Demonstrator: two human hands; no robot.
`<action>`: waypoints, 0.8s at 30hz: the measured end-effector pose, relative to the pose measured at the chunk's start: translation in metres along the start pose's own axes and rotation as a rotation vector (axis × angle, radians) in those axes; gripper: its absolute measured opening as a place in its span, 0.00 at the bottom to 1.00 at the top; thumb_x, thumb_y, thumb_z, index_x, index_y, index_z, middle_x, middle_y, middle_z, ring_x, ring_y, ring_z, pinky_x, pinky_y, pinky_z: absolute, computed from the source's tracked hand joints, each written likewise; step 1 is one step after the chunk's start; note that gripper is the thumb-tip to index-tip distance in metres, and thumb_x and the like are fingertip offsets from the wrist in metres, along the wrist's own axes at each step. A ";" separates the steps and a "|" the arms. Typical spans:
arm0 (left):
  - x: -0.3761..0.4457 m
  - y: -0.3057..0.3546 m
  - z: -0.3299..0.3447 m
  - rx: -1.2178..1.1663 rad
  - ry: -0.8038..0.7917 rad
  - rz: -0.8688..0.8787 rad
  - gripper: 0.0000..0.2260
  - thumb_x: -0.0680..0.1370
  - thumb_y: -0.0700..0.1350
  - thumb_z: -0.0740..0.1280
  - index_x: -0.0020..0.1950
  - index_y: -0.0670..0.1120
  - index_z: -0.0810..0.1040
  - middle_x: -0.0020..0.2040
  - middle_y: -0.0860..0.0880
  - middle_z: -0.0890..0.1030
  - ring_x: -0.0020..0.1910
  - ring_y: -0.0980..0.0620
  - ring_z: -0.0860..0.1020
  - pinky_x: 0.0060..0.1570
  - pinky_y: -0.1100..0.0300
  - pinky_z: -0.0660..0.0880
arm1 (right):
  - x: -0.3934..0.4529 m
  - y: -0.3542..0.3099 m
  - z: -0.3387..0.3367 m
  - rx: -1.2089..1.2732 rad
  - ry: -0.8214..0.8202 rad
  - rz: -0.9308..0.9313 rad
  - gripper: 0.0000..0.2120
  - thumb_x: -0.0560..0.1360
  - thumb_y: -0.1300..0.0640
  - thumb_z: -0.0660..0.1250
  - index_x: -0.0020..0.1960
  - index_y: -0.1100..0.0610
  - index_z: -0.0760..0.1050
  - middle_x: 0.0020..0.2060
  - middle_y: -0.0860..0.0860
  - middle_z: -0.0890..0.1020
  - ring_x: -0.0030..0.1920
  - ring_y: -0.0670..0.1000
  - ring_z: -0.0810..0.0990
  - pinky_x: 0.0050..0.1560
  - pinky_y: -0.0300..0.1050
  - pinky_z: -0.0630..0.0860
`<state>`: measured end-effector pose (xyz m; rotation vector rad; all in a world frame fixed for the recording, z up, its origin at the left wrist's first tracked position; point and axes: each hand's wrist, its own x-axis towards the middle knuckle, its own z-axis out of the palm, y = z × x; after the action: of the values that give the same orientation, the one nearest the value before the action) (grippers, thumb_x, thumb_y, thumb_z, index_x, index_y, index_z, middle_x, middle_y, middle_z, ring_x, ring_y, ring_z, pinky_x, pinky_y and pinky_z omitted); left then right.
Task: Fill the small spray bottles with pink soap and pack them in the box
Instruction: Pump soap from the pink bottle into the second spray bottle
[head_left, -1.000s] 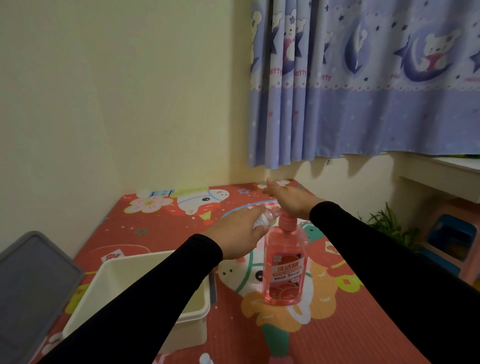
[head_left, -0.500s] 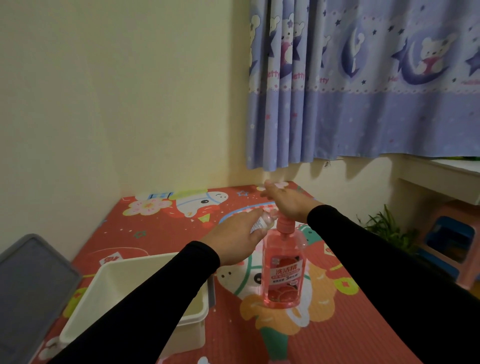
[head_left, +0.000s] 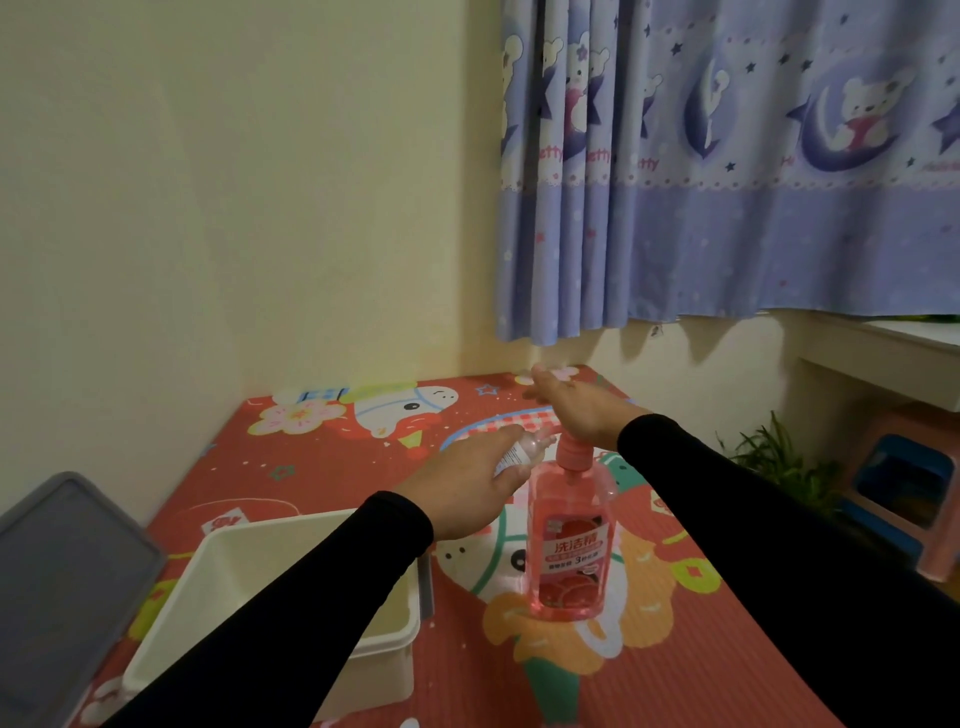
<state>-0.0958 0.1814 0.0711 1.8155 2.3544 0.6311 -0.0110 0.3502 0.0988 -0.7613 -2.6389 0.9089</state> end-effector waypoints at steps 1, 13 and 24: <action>0.000 0.000 0.001 -0.008 -0.001 -0.001 0.20 0.83 0.54 0.55 0.74 0.54 0.61 0.71 0.51 0.70 0.68 0.49 0.69 0.63 0.53 0.68 | 0.000 0.000 0.000 -0.004 -0.006 0.004 0.32 0.81 0.38 0.39 0.71 0.52 0.71 0.72 0.50 0.70 0.72 0.51 0.66 0.72 0.46 0.56; 0.003 0.000 -0.003 -0.009 0.034 0.040 0.18 0.83 0.53 0.55 0.73 0.52 0.63 0.68 0.50 0.72 0.64 0.50 0.71 0.59 0.57 0.68 | 0.006 0.001 -0.006 0.075 0.037 -0.026 0.36 0.77 0.31 0.41 0.66 0.51 0.75 0.68 0.50 0.75 0.69 0.50 0.70 0.74 0.53 0.60; 0.006 -0.004 -0.001 -0.056 0.055 0.051 0.16 0.82 0.54 0.56 0.69 0.54 0.67 0.64 0.52 0.75 0.62 0.50 0.73 0.55 0.57 0.69 | 0.005 -0.003 -0.009 0.070 0.044 0.011 0.40 0.73 0.28 0.41 0.68 0.50 0.73 0.70 0.51 0.73 0.71 0.51 0.68 0.74 0.54 0.59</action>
<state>-0.1017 0.1858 0.0719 1.8630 2.3057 0.7543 -0.0129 0.3556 0.1083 -0.7700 -2.5534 0.9706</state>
